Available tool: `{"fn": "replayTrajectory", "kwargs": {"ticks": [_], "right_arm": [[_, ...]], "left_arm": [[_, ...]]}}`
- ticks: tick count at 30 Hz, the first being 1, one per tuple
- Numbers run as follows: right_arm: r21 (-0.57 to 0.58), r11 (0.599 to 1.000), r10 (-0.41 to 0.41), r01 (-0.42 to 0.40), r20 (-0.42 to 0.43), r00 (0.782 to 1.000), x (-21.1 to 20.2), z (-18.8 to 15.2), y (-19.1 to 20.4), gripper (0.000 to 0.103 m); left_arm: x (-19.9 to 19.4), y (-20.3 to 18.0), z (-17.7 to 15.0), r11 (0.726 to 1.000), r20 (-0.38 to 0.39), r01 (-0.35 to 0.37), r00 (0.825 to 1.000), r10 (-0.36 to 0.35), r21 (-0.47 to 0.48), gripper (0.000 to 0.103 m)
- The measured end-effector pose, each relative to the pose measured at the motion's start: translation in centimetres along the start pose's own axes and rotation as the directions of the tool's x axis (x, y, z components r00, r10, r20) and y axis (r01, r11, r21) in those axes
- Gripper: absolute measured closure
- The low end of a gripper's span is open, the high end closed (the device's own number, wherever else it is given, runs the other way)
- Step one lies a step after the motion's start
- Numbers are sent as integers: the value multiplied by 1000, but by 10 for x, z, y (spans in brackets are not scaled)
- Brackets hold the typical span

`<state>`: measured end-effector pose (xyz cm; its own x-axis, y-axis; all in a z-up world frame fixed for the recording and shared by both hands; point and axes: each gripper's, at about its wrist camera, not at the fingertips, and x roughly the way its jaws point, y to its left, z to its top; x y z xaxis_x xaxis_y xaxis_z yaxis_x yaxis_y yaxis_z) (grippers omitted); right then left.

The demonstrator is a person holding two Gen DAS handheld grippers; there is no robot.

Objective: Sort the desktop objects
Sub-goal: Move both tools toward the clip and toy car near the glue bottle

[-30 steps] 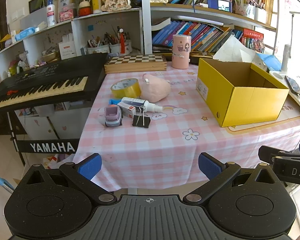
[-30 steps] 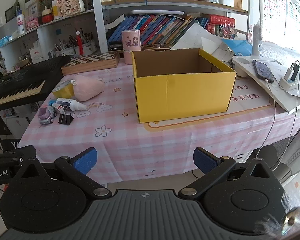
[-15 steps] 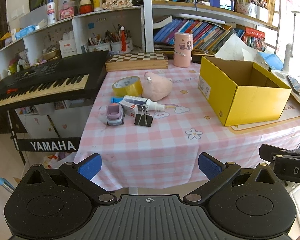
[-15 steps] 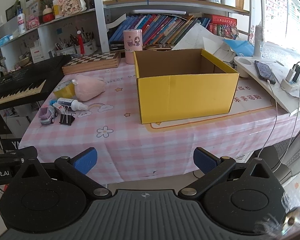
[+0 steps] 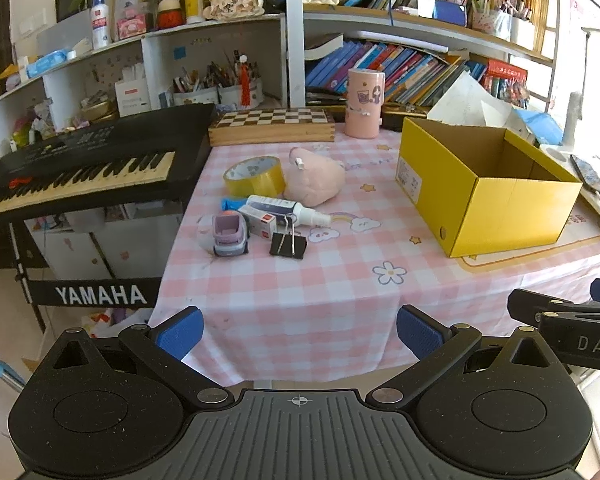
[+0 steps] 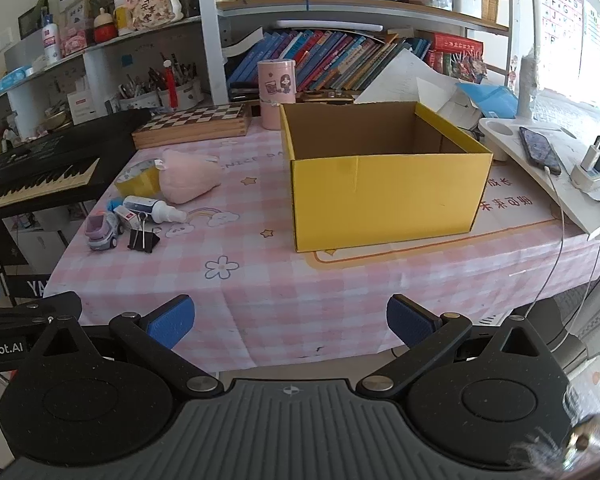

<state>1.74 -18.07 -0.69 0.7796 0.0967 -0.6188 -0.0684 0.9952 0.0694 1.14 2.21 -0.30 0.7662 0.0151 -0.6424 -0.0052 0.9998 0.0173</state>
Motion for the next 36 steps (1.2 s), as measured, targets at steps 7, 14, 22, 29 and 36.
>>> {"fn": "replayTrajectory", "kwargs": {"ticks": [7,14,22,29,36], "right_arm": [[-24,999,23,-23,3,1000,4,8,13,0],[-81,993,83,-83,1,997,11,20,36,1],[-150,979,134,-140,-45,990,28,26,60,11],[-206,957,189,-204,-90,978,54,35,78,27],[-234,939,224,-253,-142,964,96,52,88,31]], "left_arm": [[-1,11,3,999,4,-31,999,31,-24,0],[1,36,6,991,-3,-86,996,86,-99,0],[12,56,3,982,-29,-92,996,89,-167,0],[36,69,15,972,-42,-111,994,105,-209,0],[70,76,39,967,-54,-136,990,127,-216,0]]}}
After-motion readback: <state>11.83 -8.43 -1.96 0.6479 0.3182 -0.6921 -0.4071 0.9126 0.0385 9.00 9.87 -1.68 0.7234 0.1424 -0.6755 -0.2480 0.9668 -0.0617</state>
